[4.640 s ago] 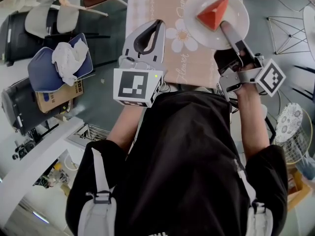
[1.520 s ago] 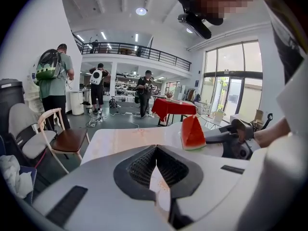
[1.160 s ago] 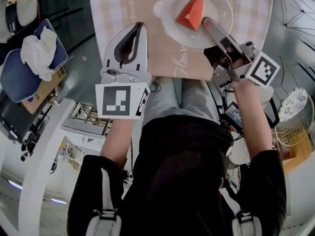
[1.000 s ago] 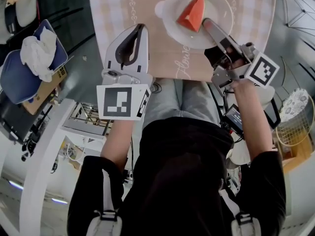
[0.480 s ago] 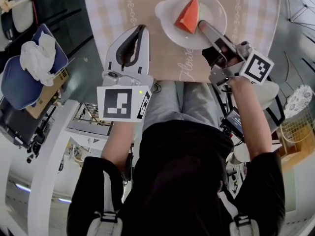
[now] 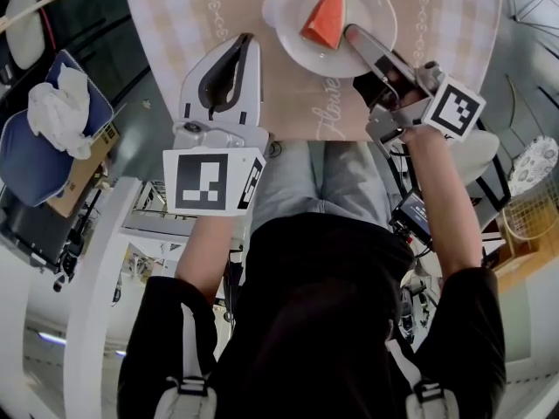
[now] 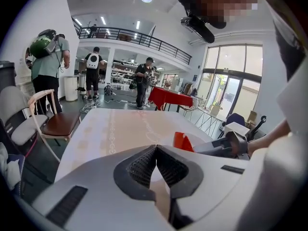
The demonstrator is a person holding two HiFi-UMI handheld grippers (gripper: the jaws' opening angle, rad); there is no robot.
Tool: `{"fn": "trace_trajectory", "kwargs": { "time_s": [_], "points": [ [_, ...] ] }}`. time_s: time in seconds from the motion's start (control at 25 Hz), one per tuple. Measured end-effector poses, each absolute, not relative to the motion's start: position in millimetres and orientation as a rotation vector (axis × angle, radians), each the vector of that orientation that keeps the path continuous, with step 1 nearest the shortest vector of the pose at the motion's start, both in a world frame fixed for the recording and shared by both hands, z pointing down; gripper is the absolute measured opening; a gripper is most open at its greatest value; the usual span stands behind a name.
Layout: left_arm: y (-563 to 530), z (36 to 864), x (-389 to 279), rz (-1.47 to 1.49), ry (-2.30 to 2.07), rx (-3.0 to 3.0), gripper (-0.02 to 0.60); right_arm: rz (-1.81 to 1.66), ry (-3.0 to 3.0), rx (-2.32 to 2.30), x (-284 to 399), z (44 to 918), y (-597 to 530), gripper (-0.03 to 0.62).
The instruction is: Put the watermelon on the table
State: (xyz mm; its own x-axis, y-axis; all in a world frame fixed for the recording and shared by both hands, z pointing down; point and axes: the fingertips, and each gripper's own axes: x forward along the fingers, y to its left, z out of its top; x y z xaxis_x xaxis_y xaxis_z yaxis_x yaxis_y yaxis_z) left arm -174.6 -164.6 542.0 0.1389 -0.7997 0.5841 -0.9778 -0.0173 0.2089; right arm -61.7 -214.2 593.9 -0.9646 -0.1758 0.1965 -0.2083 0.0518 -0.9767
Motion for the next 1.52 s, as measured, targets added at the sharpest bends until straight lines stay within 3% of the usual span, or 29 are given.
{"fn": "trace_trajectory", "kwargs": {
  "time_s": [1.52],
  "points": [
    [-186.8, 575.6, -169.9, 0.401, -1.627, 1.837, 0.014, 2.016, -1.986, 0.471, -69.7, 635.9, -212.2, 0.031]
  ]
}}
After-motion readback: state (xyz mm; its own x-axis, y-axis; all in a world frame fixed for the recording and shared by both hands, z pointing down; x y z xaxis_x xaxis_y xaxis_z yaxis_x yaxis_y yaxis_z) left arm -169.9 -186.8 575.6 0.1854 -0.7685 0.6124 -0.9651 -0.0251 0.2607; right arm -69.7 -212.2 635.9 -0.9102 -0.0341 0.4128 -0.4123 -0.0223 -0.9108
